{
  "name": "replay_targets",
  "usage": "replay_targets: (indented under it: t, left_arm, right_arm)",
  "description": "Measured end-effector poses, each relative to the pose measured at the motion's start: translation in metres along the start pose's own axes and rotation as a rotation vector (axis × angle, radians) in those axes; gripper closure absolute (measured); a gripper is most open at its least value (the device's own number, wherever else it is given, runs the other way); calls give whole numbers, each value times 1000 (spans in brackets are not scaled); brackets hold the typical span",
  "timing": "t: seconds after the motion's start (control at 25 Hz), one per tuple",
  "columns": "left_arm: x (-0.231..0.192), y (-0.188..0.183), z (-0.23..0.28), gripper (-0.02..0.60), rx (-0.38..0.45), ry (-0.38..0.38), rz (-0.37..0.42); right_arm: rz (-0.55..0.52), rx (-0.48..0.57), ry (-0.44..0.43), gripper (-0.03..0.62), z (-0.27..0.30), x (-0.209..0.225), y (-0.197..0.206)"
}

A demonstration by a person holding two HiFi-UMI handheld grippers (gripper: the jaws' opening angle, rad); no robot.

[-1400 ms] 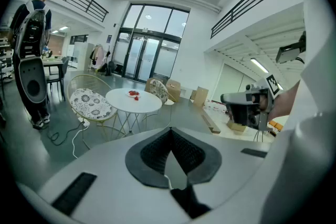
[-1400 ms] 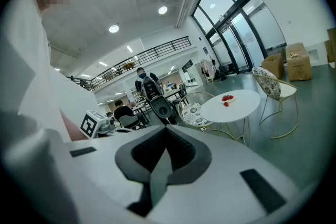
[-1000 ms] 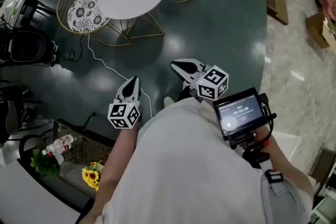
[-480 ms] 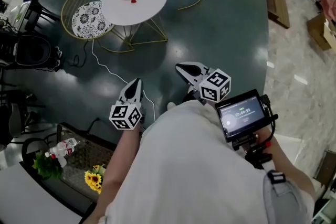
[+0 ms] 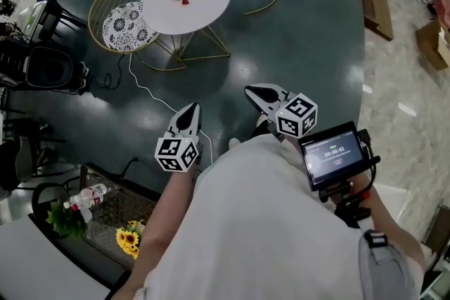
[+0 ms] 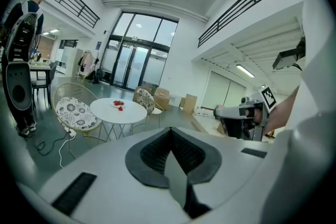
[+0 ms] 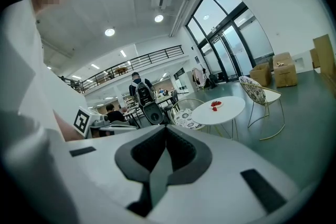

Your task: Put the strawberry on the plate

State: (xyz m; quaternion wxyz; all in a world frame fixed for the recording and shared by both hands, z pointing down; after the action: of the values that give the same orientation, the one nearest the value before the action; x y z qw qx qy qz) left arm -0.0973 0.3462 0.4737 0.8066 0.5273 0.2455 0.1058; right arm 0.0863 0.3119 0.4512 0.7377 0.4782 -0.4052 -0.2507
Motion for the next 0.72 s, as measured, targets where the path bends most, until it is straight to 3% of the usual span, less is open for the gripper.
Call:
replay_targets:
  t: [0.72]
  left_arm:
    - [6, -1, 10, 575, -6, 26, 22]
  right_arm:
    - [12, 14, 23, 588, -6, 6, 0]
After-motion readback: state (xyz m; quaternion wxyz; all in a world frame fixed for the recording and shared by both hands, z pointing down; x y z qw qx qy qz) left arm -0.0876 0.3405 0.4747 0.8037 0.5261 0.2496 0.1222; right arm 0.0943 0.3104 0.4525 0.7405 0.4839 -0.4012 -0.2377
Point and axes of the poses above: the fingertips, and each gripper's own axes: z forward along the fingers, x to its right, y out of its underside, the point moved 3 cm from there along -z, backward along the fingers, and after that the axes turned 1 degree about -z, right-handed, at the moved point
